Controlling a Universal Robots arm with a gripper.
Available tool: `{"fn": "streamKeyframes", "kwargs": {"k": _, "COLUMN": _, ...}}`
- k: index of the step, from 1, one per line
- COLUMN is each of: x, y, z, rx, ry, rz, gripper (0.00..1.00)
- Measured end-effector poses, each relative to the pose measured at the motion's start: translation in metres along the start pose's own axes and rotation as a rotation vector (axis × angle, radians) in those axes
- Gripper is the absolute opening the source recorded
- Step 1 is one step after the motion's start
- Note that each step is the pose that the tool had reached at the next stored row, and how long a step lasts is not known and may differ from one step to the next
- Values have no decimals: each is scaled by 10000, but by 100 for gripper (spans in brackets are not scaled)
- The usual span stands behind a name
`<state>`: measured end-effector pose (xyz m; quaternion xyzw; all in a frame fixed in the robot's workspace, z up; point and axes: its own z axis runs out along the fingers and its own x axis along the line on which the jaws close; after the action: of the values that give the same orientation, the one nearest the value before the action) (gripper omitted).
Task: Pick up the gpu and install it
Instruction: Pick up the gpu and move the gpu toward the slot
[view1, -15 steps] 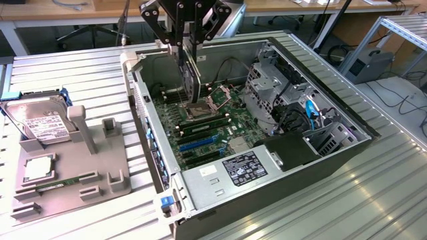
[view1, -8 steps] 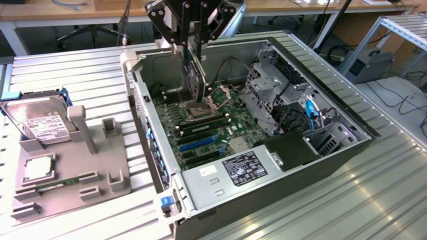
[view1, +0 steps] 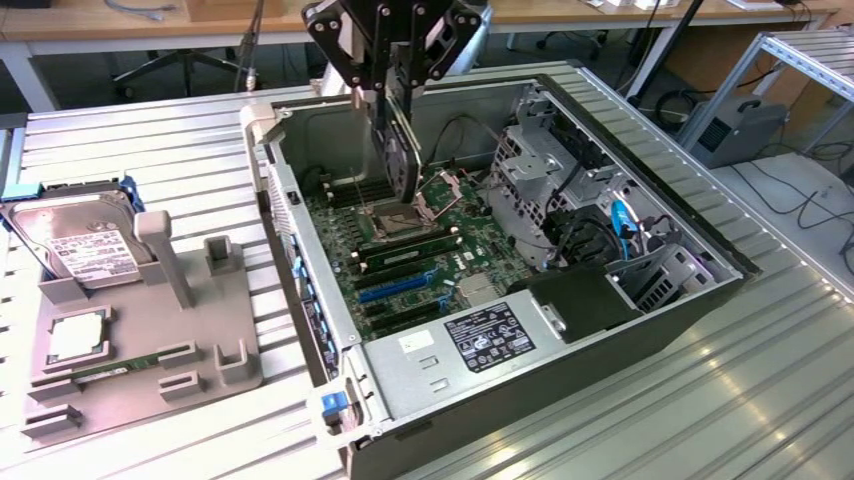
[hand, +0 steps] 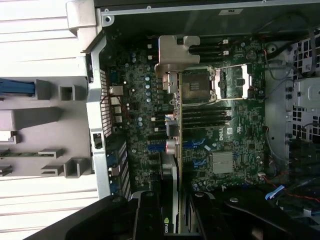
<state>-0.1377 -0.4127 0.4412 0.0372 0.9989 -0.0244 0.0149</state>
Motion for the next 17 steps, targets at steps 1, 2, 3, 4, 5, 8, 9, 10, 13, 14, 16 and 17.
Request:
{"fn": "streamKeyframes", "kwargs": {"k": 1, "x": -17, "y": 1, "z": 1, "rx": 6, "ry": 0, "rz": 0, "gripper": 27}}
{"fn": "streamKeyframes", "kwargs": {"k": 2, "x": -26, "y": 2, "z": 1, "rx": 9, "ry": -1, "rz": 0, "gripper": 27}}
{"fn": "streamKeyframes", "kwargs": {"k": 3, "x": -34, "y": 3, "z": 2, "rx": 11, "ry": -1, "rz": 0, "gripper": 27}}
{"fn": "streamKeyframes", "kwargs": {"k": 4, "x": -43, "y": 3, "z": 3, "rx": 13, "ry": -1, "rz": 0, "gripper": 27}}
{"fn": "streamKeyframes", "kwargs": {"k": 5, "x": -53, "y": 4, "z": 3, "rx": 17, "ry": -2, "rz": 0, "gripper": 27}}
{"fn": "streamKeyframes", "kwargs": {"k": 8, "x": -90, "y": 7, "z": 5, "rx": 28, "ry": -2, "rz": 0, "gripper": 27}}
{"fn": "streamKeyframes", "kwargs": {"k": 9, "x": -102, "y": 8, "z": 6, "rx": 31, "ry": -3, "rz": -1, "gripper": 27}}
{"fn": "streamKeyframes", "kwargs": {"k": 10, "x": -115, "y": 9, "z": 7, "rx": 34, "ry": -3, "rz": -1, "gripper": 27}}
{"fn": "streamKeyframes", "kwargs": {"k": 13, "x": -144, "y": 12, "z": 16, "rx": 51, "ry": -5, "rz": -2, "gripper": 27}}
{"fn": "streamKeyframes", "kwargs": {"k": 14, "x": -164, "y": 13, "z": 23, "rx": 68, "ry": -5, "rz": -2, "gripper": 27}}
{"fn": "streamKeyframes", "kwargs": {"k": 16, "x": -180, "y": 15, "z": 30, "rx": 80, "ry": -6, "rz": -2, "gripper": 27}}
{"fn": "streamKeyframes", "kwargs": {"k": 17, "x": -189, "y": 16, "z": 34, "rx": 87, "ry": -7, "rz": -2, "gripper": 27}}
